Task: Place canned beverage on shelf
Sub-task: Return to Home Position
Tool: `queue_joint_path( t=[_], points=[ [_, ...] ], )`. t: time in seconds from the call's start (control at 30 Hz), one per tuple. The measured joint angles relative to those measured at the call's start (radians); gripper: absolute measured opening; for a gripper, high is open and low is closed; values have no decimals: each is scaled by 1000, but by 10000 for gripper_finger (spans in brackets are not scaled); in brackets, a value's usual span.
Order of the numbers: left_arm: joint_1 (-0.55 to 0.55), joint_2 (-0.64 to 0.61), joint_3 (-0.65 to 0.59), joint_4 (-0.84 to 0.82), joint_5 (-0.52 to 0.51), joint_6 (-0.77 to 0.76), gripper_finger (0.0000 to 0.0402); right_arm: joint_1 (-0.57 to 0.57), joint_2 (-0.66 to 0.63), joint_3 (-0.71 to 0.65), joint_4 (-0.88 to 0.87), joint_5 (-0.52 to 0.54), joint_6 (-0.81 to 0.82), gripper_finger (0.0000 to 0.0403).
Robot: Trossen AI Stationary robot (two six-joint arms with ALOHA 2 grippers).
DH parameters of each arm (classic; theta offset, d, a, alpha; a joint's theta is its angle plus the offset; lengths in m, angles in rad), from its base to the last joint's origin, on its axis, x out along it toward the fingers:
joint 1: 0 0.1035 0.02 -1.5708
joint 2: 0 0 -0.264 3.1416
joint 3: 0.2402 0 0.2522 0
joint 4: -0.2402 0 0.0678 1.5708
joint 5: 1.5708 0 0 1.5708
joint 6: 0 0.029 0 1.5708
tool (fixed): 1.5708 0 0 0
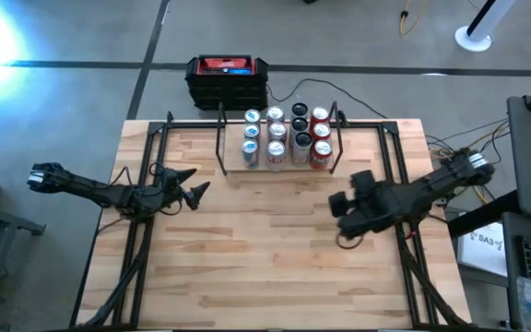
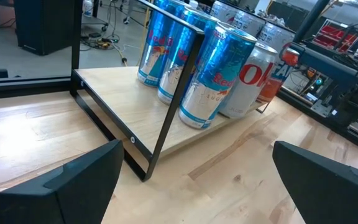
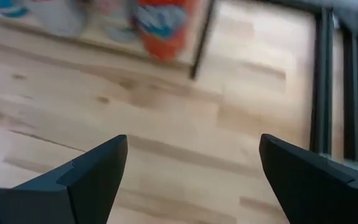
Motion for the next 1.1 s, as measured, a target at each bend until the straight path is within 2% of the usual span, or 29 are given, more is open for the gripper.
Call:
queue_joint_path(
  t=[0.1, 0.2, 0.27, 0.37, 0.5, 0.6, 0.73, 0.9, 1.1],
  points=[
    [0, 0, 0, 0, 0, 0, 398, 62, -69, -111, 56, -26, 119, 349],
    [0, 0, 0, 0, 0, 0, 398, 121, -139, -218, 229, 54, 74, 349],
    [0, 0, 0, 0, 0, 0, 398, 143, -190, -295, 400, 163, -66, 349],
    [0, 0, 0, 0, 0, 0, 398, 152, -258, -418, 715, 301, -371, 349],
    [0, 0, 0, 0, 0, 0, 398, 149, -349, -558, 1132, 338, -785, 349],
    [0, 0, 0, 0, 0, 0, 398, 149, -398, -635, 1340, 337, -1009, 349],
    [0, 0, 0, 0, 0, 0, 398, 149, -462, -699, 1423, 328, -1176, 349],
    [0, 0, 0, 0, 0, 0, 398, 149, -550, -768, 1425, 269, -1184, 349],
    [0, 0, 0, 0, 0, 0, 398, 149, -685, -864, 1425, 268, -1184, 349]
  ],
)
